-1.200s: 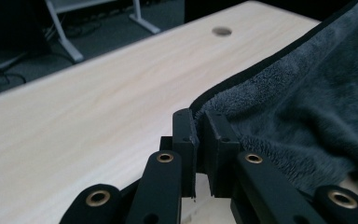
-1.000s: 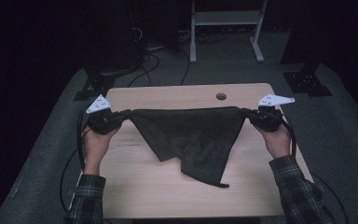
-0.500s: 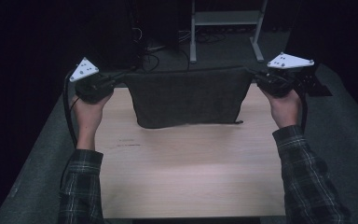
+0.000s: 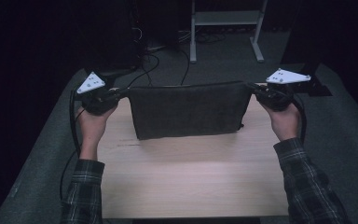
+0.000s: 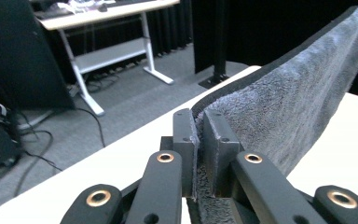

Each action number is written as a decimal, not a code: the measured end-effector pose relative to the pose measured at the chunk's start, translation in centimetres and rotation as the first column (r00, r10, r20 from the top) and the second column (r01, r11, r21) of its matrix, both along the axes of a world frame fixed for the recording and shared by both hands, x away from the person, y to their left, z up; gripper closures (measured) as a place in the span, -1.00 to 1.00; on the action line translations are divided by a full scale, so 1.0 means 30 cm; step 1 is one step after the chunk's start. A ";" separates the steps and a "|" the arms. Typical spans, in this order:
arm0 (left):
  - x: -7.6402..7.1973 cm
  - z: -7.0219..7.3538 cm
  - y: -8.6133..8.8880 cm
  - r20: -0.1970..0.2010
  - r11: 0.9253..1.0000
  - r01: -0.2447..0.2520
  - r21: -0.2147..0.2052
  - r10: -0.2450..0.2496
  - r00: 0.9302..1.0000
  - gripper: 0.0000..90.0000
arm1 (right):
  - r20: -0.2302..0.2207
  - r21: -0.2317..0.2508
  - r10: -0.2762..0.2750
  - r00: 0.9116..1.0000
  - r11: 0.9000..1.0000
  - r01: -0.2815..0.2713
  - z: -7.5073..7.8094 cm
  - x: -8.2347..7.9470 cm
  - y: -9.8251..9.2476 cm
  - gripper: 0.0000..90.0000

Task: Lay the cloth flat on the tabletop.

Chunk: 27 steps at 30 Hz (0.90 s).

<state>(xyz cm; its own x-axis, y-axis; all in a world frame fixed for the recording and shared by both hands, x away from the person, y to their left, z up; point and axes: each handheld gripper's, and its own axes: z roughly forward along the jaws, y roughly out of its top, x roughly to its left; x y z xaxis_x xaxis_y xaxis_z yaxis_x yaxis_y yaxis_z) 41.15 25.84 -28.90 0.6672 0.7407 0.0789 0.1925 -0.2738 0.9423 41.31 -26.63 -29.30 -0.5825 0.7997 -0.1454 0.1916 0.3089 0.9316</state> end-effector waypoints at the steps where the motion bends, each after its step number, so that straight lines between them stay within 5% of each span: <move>1: -0.004 -0.014 0.002 -0.008 1.000 0.002 0.003 -0.002 1.000 0.86 | -0.020 -0.004 0.008 1.000 1.000 -0.008 -0.017 -0.008 -0.003 0.90; 15: -0.049 -0.137 -0.001 -0.092 1.000 0.022 0.016 -0.020 0.996 0.85 | -0.077 -0.002 0.043 0.996 0.999 -0.044 -0.130 -0.062 -0.016 0.90; 27: -0.096 -0.262 -0.001 -0.185 0.999 0.039 0.018 -0.035 0.982 0.85 | -0.157 0.017 0.078 0.985 0.997 -0.076 -0.265 -0.115 -0.034 0.90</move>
<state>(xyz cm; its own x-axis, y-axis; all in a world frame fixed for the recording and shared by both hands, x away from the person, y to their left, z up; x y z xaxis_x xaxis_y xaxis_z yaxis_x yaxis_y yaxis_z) 38.27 25.80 -36.75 0.6990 0.7143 -0.0325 0.3520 -0.3042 0.8852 37.86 -27.65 -37.26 -0.6572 0.7527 -0.0382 0.3124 0.3182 0.8951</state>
